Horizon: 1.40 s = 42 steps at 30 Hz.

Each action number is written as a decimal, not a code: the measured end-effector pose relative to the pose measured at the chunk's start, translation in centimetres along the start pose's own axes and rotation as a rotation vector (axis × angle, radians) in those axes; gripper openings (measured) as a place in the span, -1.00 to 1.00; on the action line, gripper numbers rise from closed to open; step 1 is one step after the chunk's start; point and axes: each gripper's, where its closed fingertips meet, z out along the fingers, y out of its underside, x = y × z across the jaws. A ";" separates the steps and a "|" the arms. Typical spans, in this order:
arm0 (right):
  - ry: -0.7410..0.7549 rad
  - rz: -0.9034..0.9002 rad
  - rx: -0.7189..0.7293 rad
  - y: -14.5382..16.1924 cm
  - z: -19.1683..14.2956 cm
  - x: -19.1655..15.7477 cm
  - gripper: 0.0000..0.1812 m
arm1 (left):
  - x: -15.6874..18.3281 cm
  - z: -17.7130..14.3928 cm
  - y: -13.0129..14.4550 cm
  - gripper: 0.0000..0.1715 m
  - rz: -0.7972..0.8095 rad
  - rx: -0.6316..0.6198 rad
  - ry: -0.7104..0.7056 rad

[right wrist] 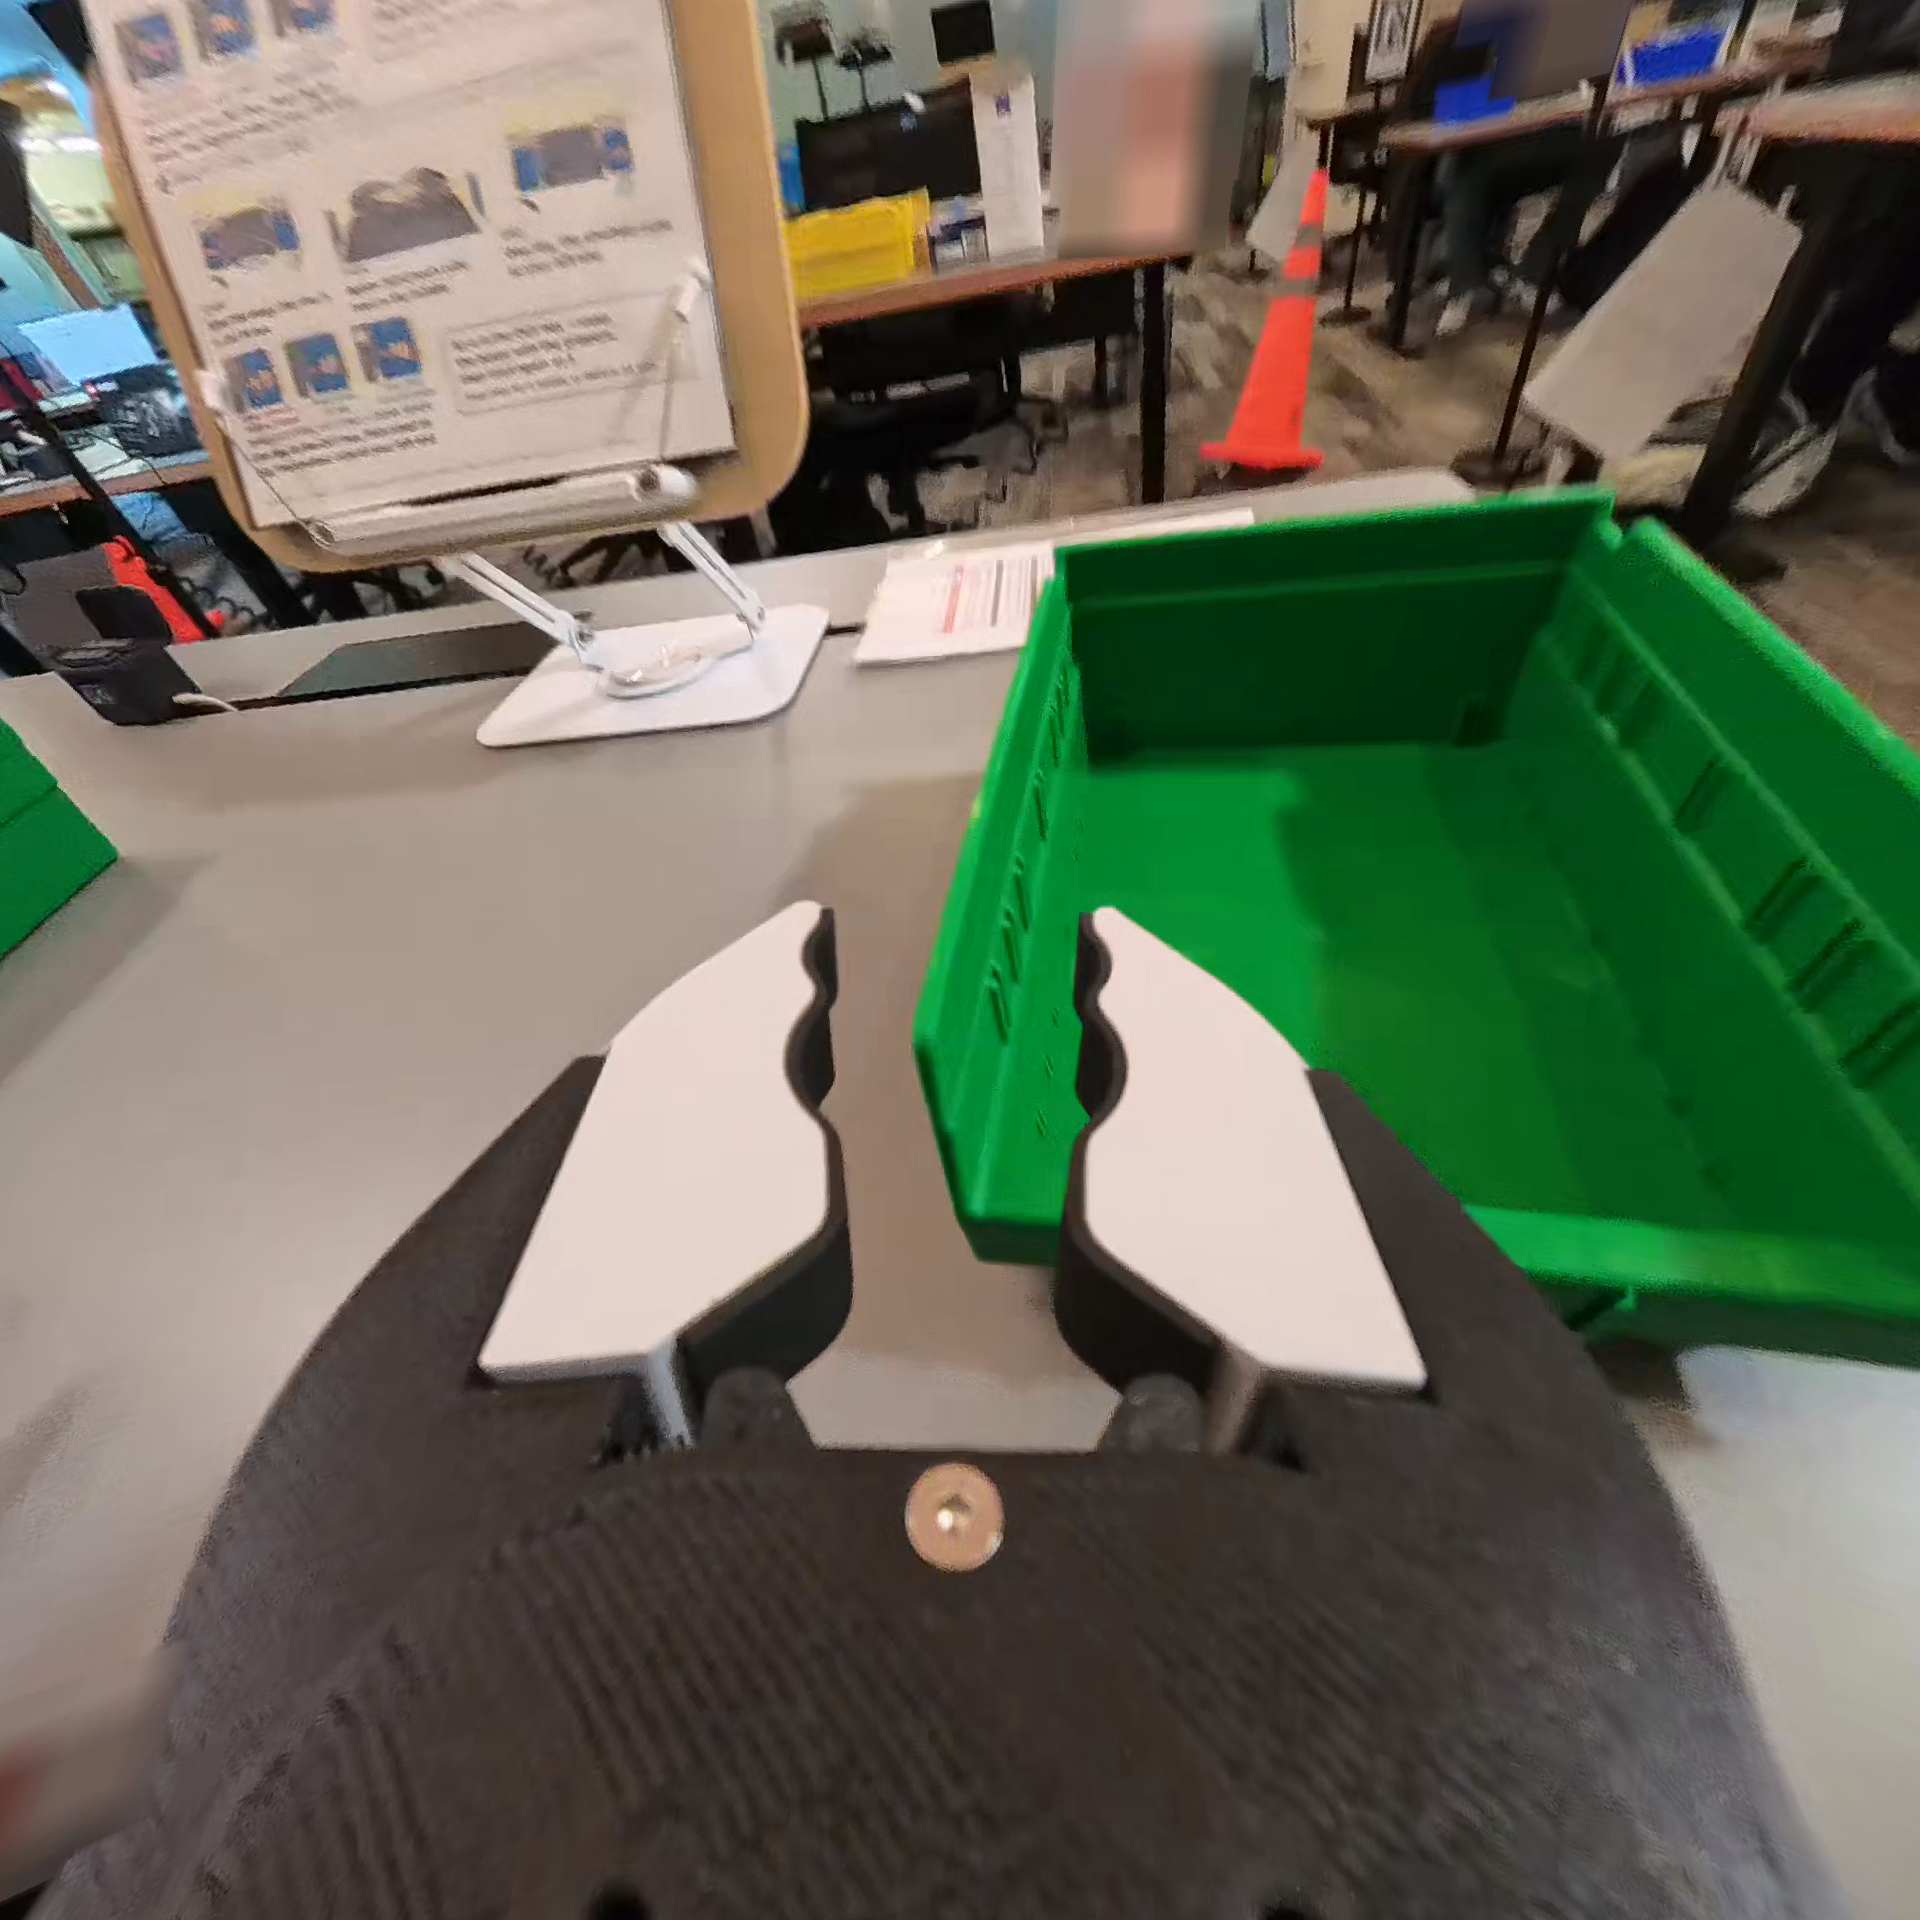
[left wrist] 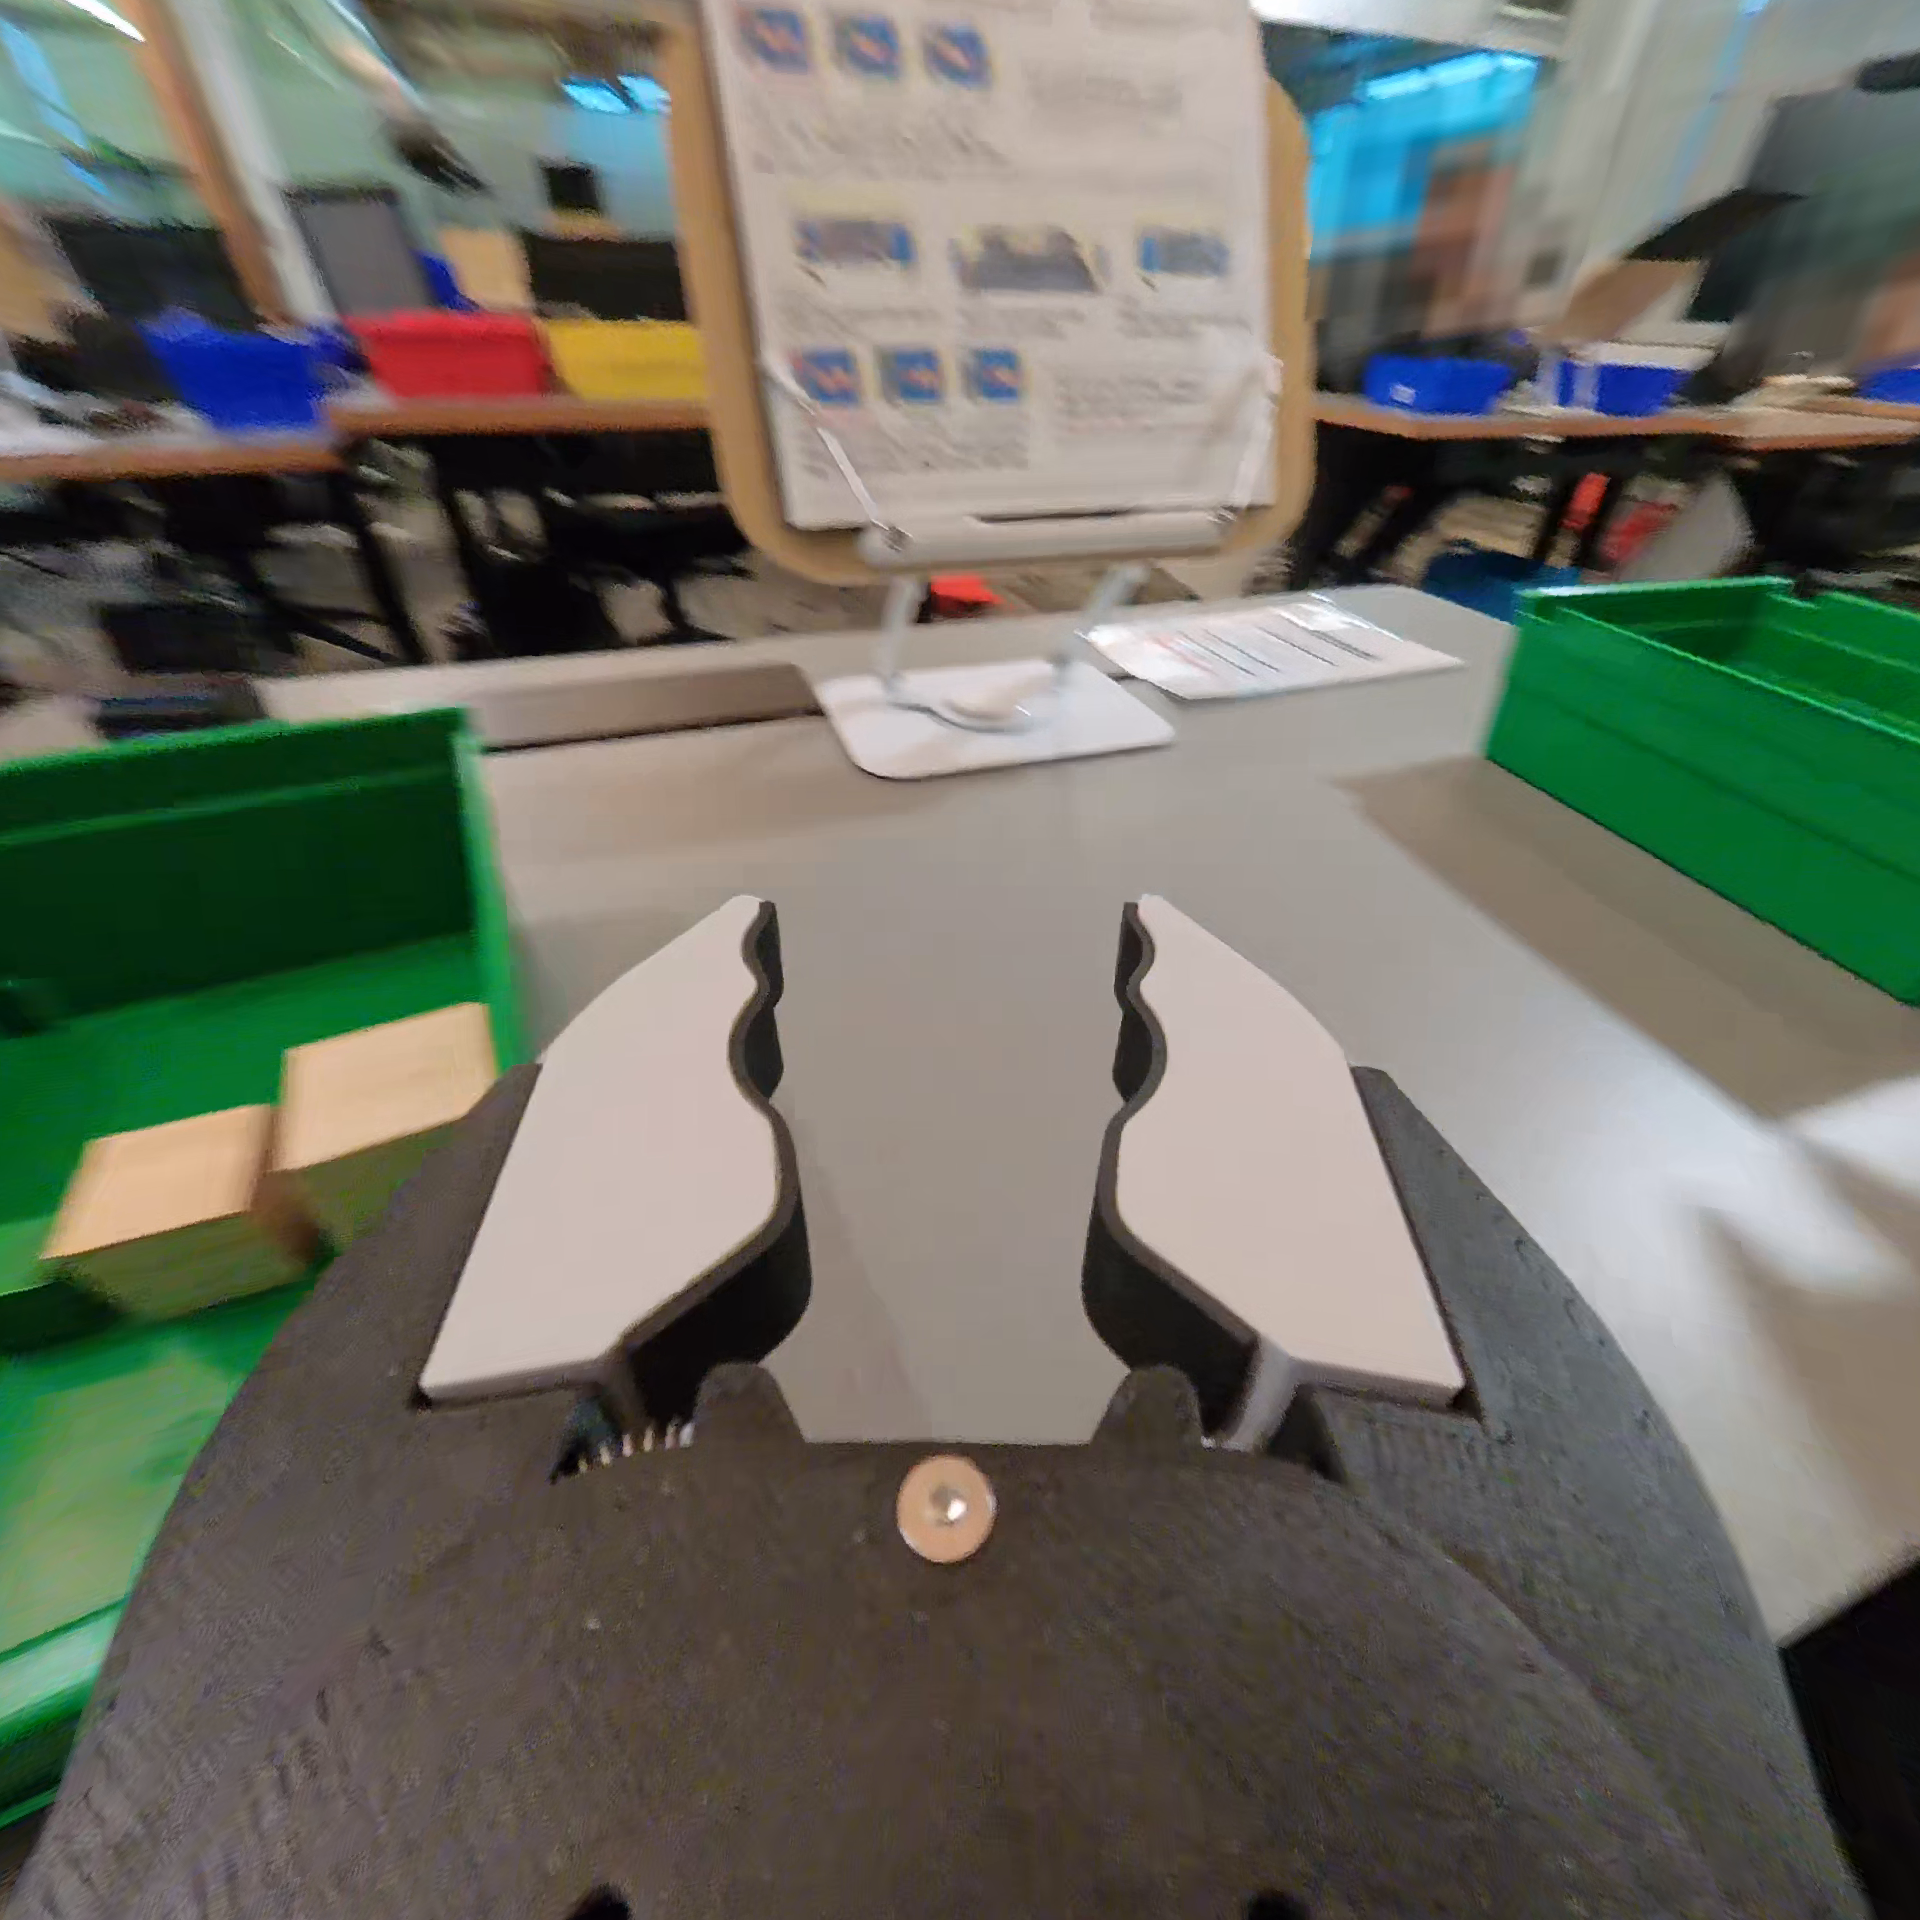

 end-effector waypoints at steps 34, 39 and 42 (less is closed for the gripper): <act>0.043 -0.255 -0.030 1.7 1.1 -1.3 -0.55 | -8.5 -1.0 2.4 -0.27 -0.009 -0.109 -0.199; -0.001 -0.295 0.033 0.8 0.8 -4.2 -0.61 | -9.1 -0.7 3.8 -0.28 -0.004 -0.187 -0.230; -0.028 -0.317 0.009 1.5 1.2 -5.6 -0.64 | -10.3 -0.7 4.6 -0.47 -0.002 -0.227 -0.295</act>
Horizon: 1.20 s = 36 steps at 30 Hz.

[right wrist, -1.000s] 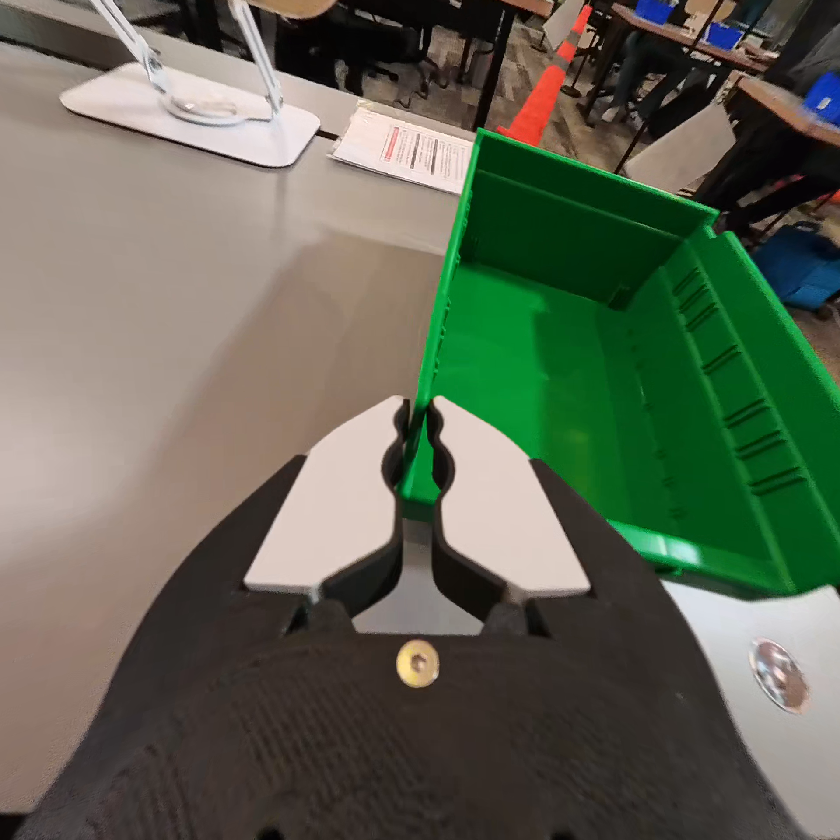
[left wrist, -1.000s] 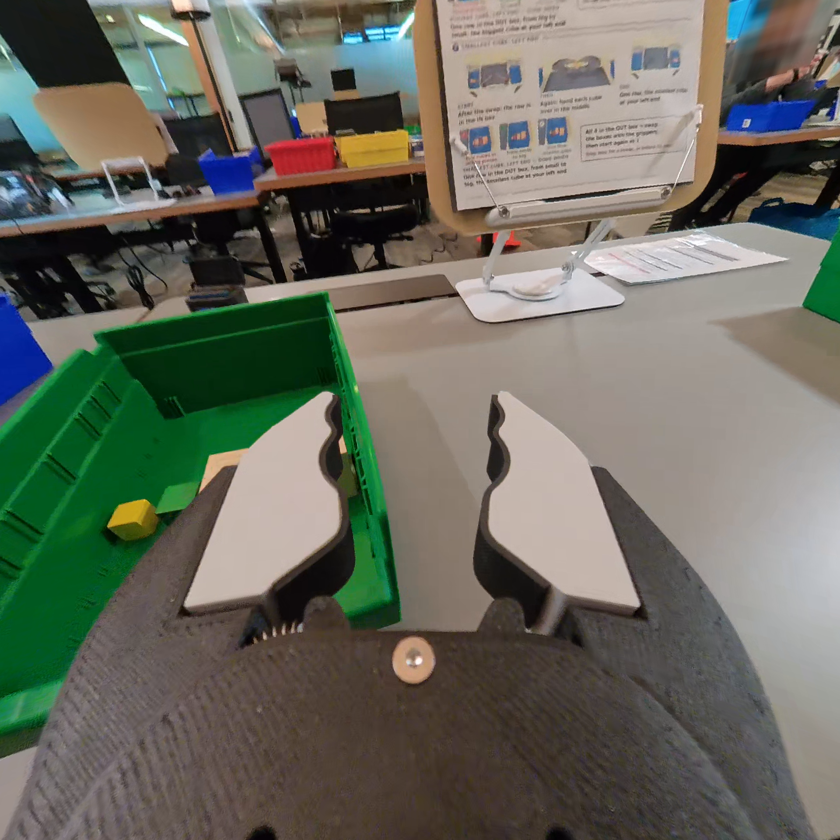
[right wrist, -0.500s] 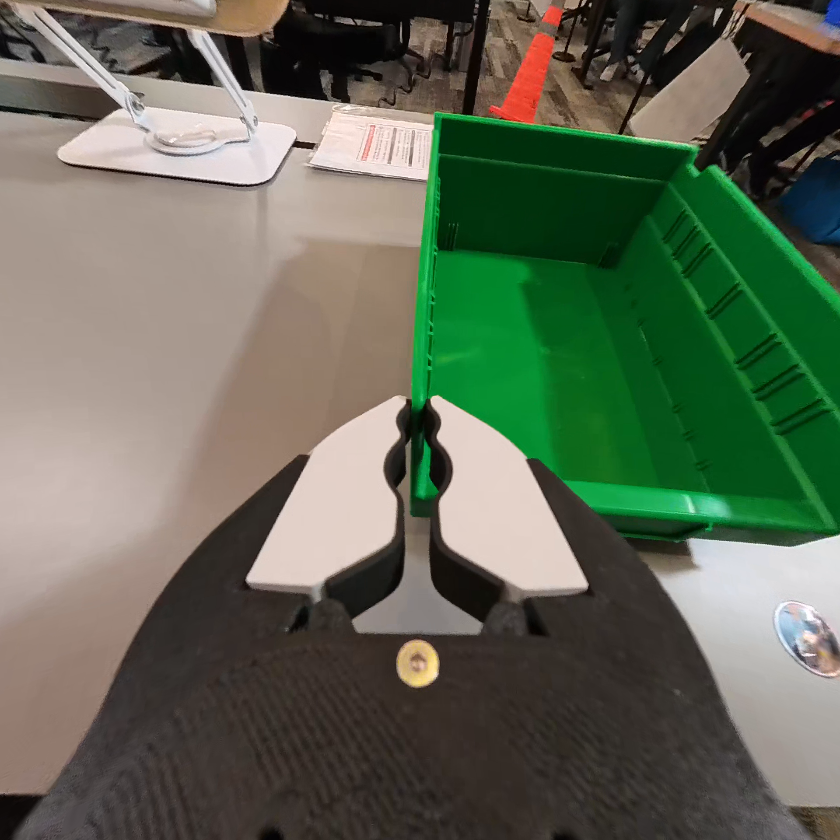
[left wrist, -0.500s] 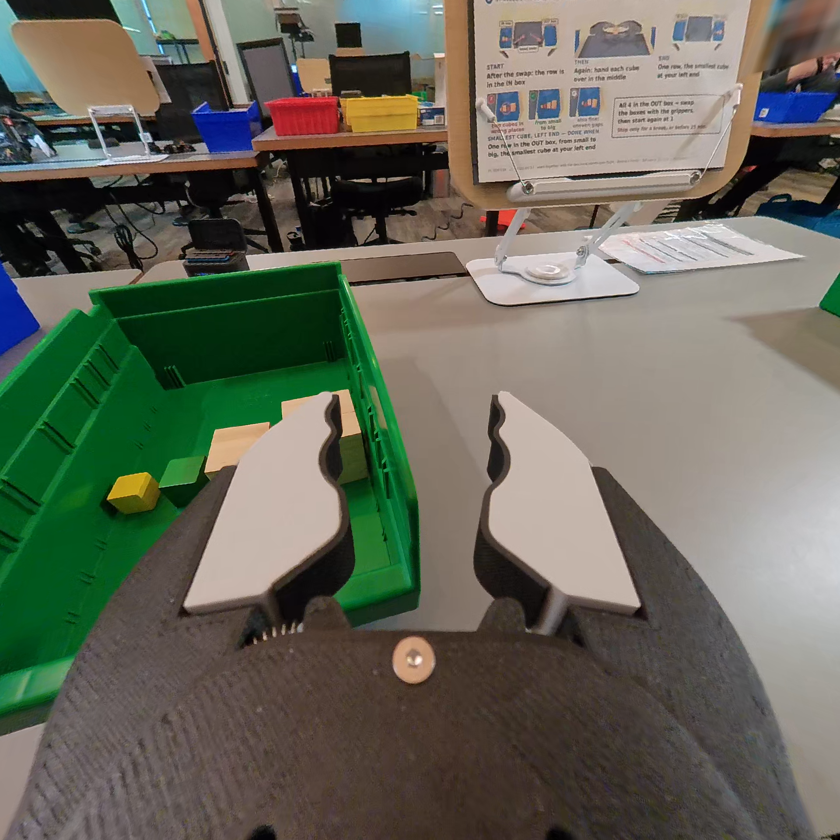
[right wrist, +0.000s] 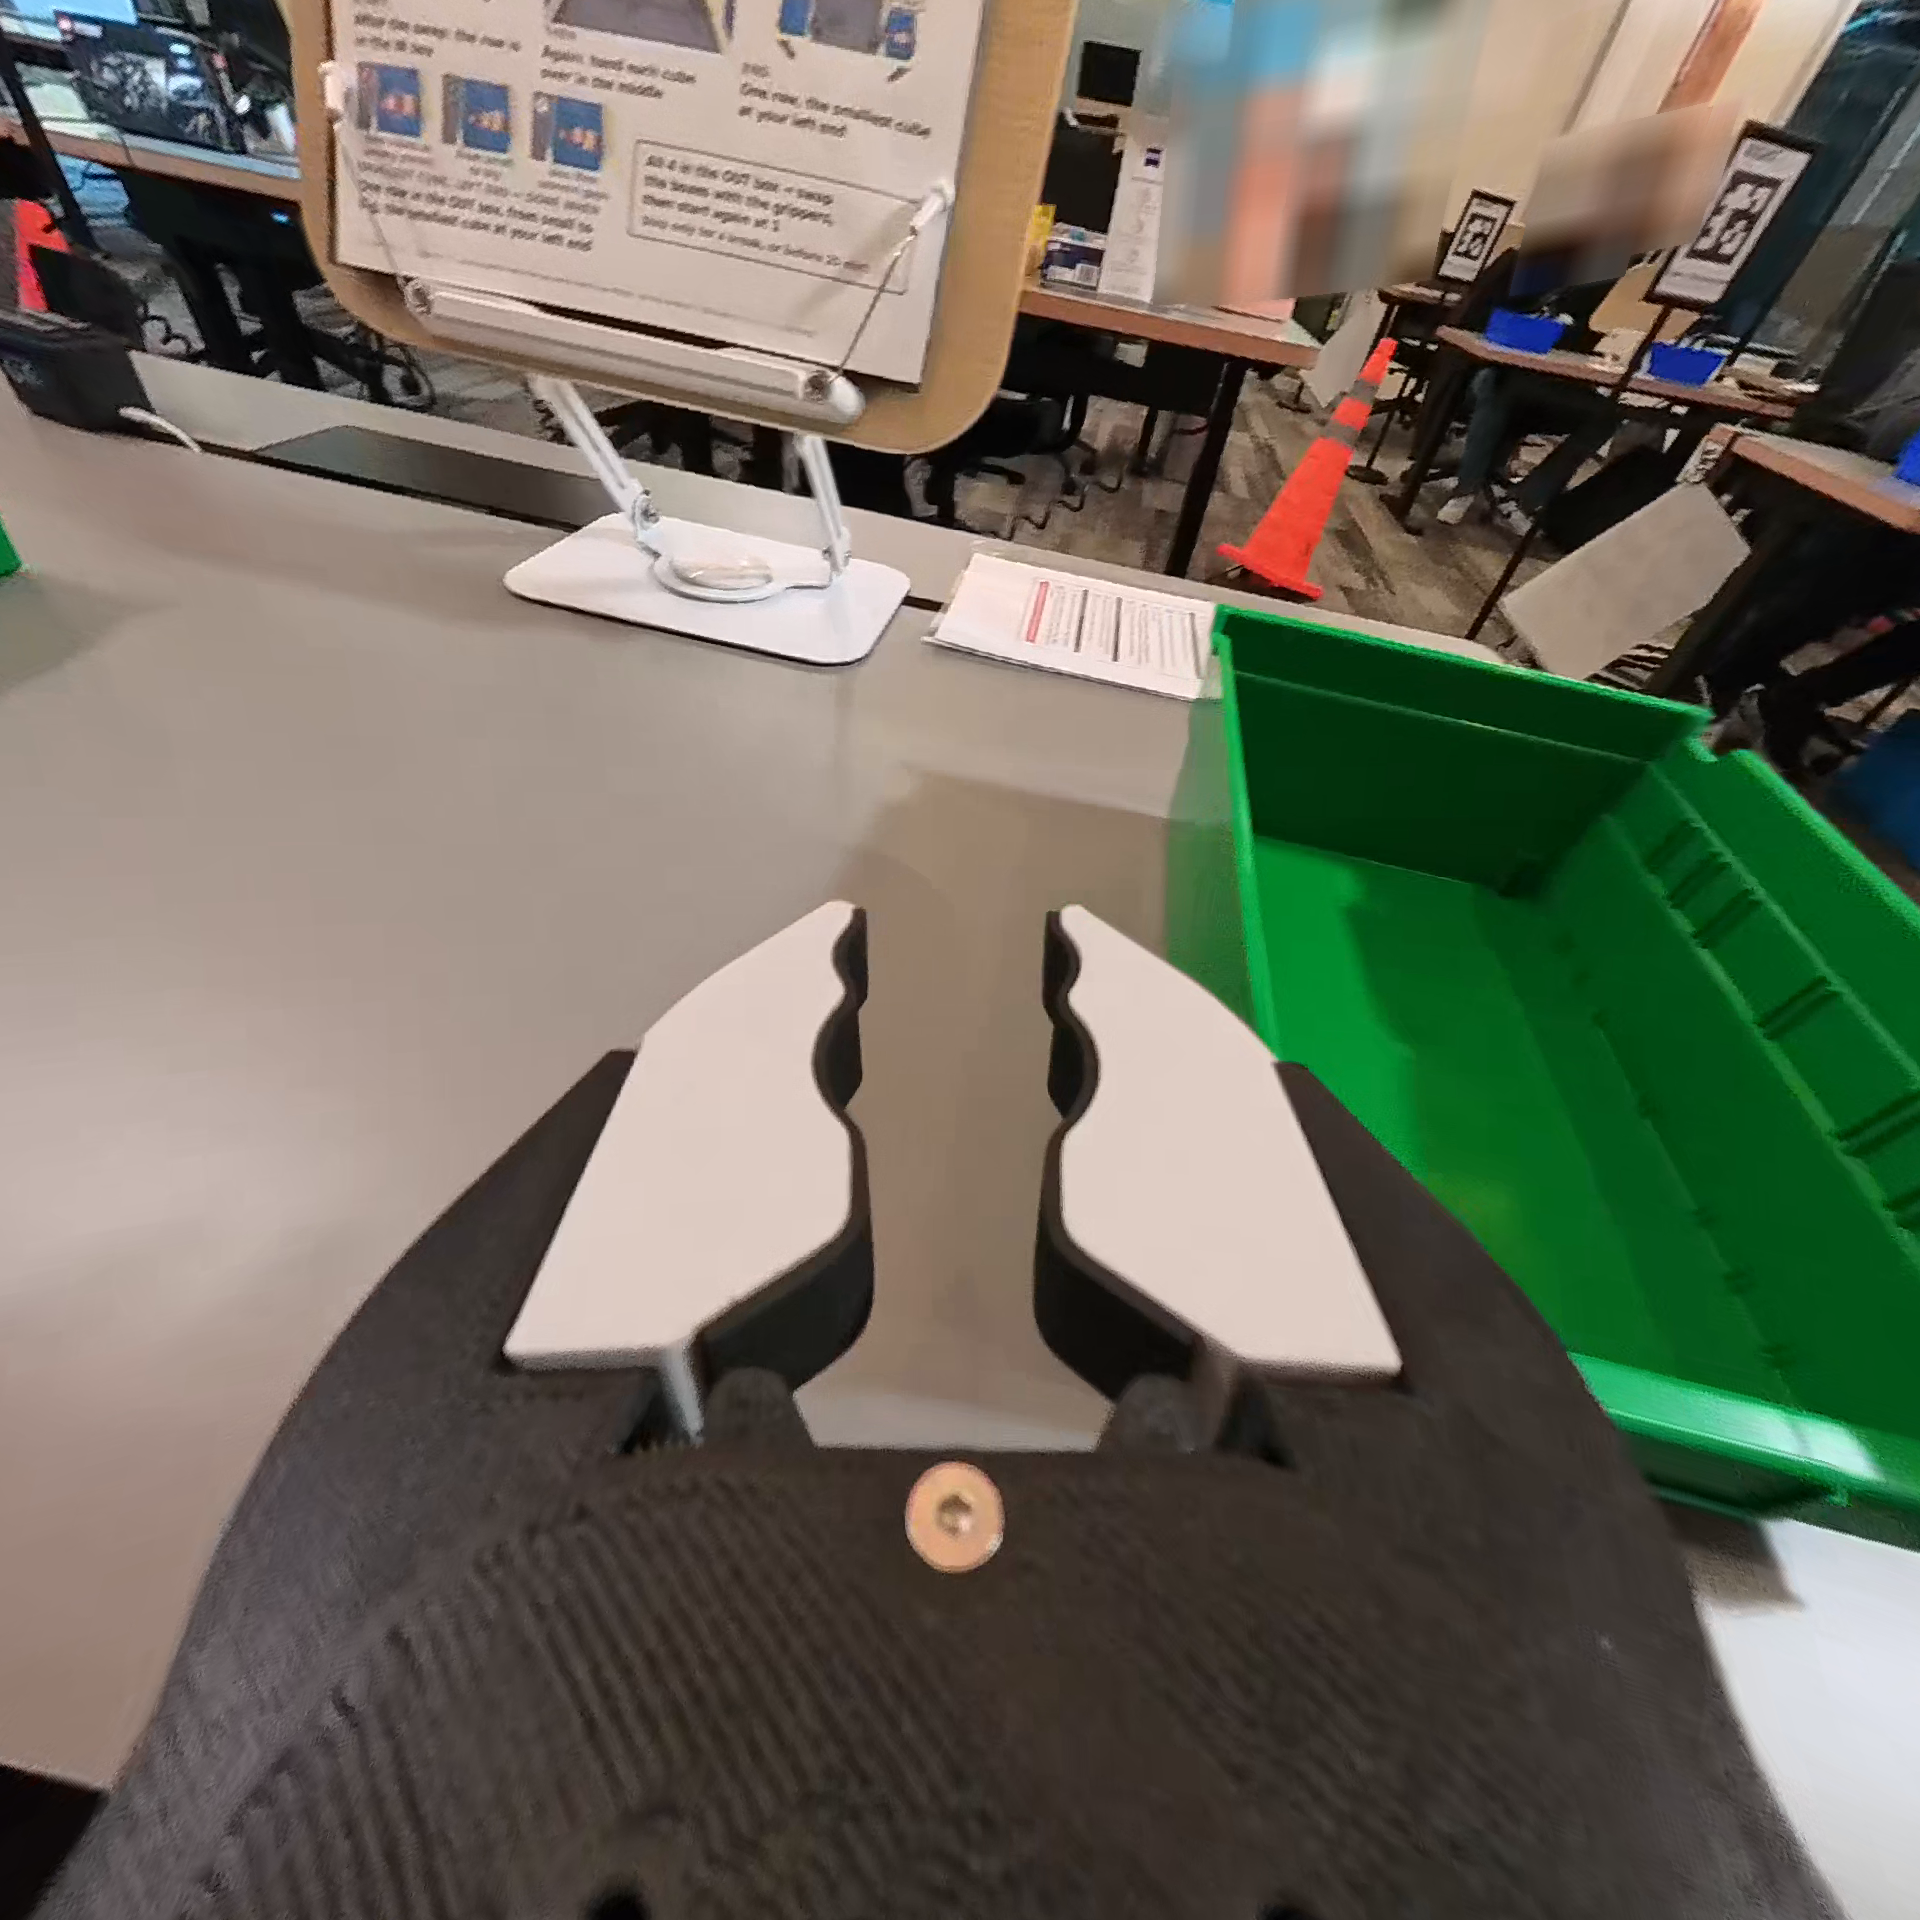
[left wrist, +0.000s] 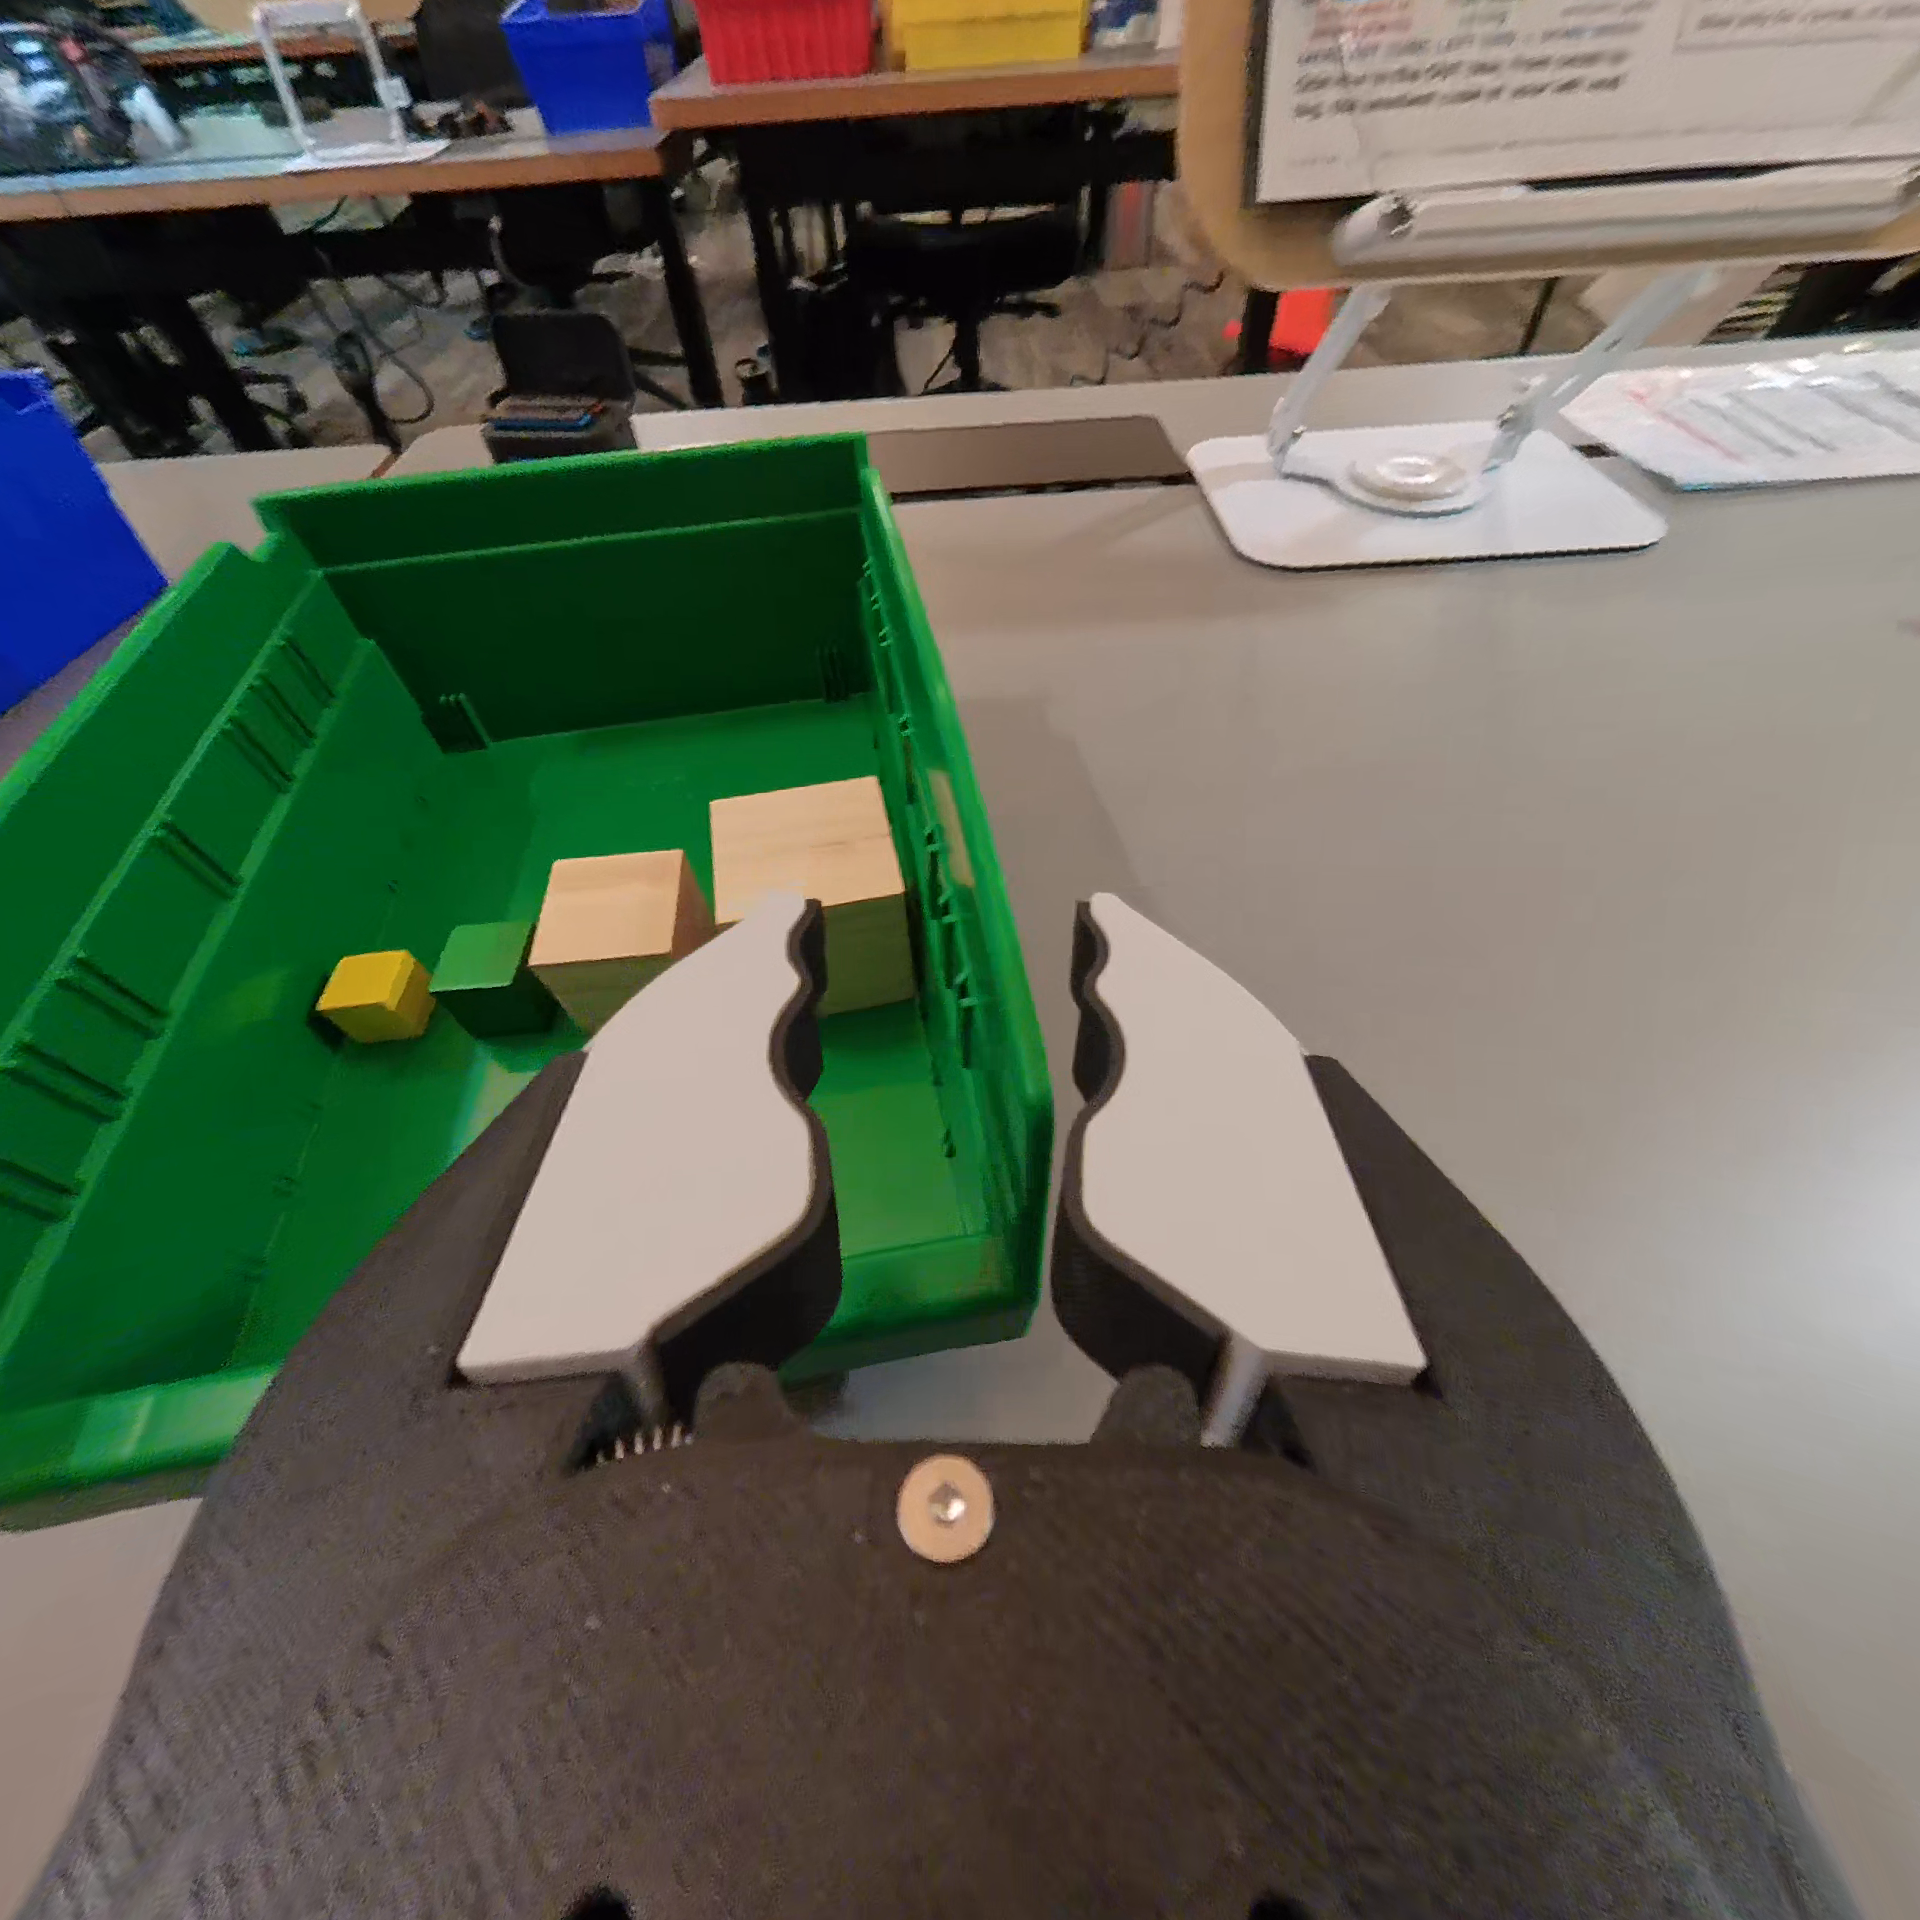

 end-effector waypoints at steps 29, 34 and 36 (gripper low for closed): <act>-0.201 0.182 -0.044 0.3 0.4 -5.1 -0.70 | -3.6 0.6 1.5 -0.93 -0.044 -0.118 0.004; -0.208 0.184 -0.049 0.4 0.5 -5.3 -0.70 | -3.4 0.7 1.5 -0.93 -0.014 -0.111 -0.002; -0.208 0.183 -0.051 0.4 0.5 -5.3 -0.70 | -3.4 0.7 1.5 -0.93 -0.018 -0.110 0.002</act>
